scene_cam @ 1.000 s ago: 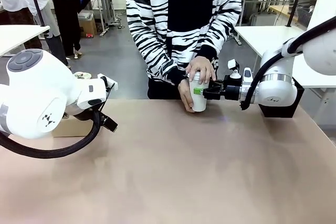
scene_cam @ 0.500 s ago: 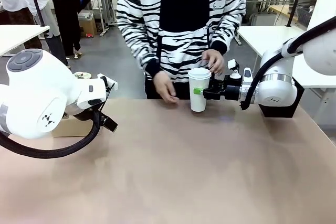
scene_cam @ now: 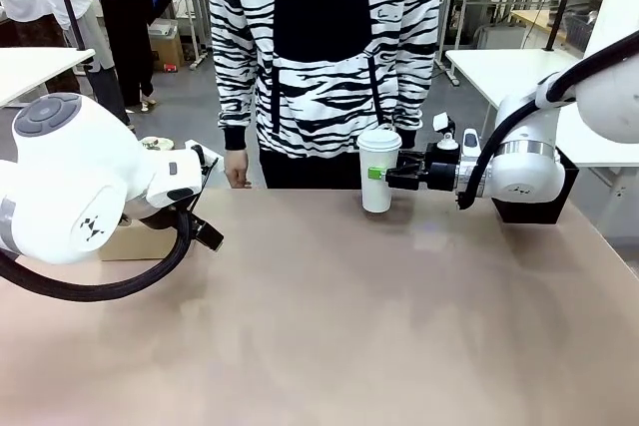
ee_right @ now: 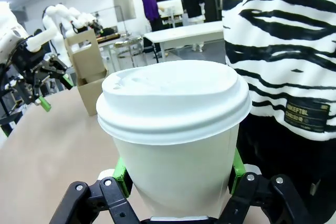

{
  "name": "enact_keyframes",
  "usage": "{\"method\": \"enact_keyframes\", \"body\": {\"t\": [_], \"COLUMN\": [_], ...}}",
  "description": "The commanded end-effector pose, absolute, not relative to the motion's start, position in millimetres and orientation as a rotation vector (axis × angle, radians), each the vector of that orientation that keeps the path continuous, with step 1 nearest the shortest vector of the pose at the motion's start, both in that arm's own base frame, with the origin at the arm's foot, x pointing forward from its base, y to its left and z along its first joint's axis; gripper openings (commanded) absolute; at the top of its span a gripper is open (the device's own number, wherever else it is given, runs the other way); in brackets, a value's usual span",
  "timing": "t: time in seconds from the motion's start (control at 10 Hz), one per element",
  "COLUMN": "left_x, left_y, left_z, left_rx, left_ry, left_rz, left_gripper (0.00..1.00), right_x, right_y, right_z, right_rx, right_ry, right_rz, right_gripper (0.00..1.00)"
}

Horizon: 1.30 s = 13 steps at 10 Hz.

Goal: Pour a drink into a cup and package it in a carrier.
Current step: When a person places the Paper Cup Lid on the 600 ml Paper Cup , lift the 600 ml Paper Cup.

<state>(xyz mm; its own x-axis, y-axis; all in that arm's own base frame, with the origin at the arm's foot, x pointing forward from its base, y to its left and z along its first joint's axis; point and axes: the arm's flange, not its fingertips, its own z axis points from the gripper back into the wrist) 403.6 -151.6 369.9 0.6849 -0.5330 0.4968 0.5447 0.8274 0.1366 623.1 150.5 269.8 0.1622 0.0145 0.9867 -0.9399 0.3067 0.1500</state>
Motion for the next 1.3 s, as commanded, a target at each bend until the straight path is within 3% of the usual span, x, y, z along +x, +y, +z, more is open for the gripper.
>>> {"method": "enact_keyframes", "body": {"t": [0.0,0.8,1.2], "left_x": [403,403,403], "left_y": [-152,-152,-152], "left_z": [370,370,370], "left_rx": [-0.025,-0.025,-0.025], "left_ry": [-0.55,-0.55,-0.55], "left_rz": [-0.604,-0.604,-0.604], "left_gripper": [1.0,1.0,1.0], "right_x": [624,623,559], "right_y": [153,151,117], "right_z": [274,270,392], "right_rx": [1.024,1.024,1.106], "right_ry": [-1.204,-1.196,-1.246], "right_rz": [0.886,0.887,0.9], "right_gripper": [0.8,0.81,0.81]}}
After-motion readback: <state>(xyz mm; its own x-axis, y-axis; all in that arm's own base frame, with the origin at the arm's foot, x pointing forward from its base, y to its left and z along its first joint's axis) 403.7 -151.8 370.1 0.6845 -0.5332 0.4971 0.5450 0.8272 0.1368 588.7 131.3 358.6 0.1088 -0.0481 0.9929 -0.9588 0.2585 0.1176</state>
